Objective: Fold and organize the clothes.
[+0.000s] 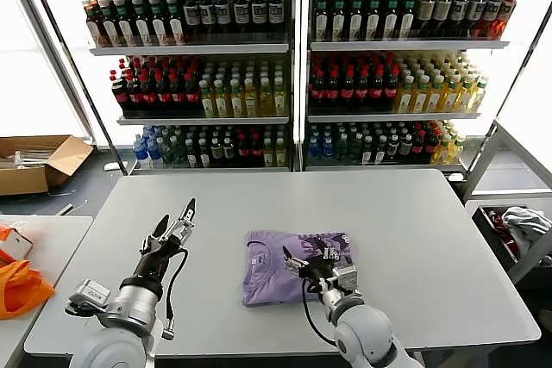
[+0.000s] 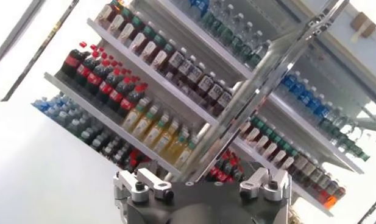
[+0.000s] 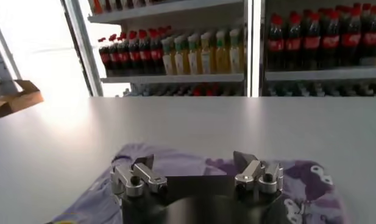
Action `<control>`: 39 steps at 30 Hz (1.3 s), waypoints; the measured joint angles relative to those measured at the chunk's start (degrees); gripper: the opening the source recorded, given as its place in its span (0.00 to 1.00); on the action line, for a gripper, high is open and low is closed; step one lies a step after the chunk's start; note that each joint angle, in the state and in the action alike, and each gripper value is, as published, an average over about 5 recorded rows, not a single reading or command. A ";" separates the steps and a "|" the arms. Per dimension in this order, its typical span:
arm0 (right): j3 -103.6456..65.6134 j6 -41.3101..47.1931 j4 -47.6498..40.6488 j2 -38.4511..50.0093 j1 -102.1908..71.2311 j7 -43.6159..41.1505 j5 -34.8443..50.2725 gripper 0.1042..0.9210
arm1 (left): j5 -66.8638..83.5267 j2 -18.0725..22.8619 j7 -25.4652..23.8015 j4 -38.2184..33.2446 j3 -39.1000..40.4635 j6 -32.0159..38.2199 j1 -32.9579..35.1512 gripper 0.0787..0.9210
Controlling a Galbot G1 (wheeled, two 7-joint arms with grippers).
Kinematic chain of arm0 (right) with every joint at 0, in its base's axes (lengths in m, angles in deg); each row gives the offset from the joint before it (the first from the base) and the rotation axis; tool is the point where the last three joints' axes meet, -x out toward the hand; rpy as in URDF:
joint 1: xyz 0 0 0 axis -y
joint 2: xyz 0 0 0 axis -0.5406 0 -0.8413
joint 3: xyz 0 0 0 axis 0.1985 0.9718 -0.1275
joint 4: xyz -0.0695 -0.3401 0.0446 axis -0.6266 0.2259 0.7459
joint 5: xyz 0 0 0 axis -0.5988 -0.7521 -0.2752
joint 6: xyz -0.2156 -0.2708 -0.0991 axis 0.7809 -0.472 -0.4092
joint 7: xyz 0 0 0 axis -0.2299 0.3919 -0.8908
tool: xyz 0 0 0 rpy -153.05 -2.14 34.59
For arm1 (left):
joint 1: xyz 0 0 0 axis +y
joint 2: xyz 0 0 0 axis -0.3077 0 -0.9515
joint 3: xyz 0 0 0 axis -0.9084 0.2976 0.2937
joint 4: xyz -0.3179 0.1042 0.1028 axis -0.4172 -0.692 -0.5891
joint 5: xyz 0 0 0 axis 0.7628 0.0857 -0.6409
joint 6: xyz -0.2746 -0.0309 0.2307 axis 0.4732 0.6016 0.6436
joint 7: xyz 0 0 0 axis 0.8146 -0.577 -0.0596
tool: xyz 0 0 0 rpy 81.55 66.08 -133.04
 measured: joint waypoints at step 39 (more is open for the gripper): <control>-39.12 -15.80 22.81 3.78 -27.19 -13.19 1.37 0.88 | -16.46 0.86 -15.96 0.38 -11.18 -3.63 9.42 0.88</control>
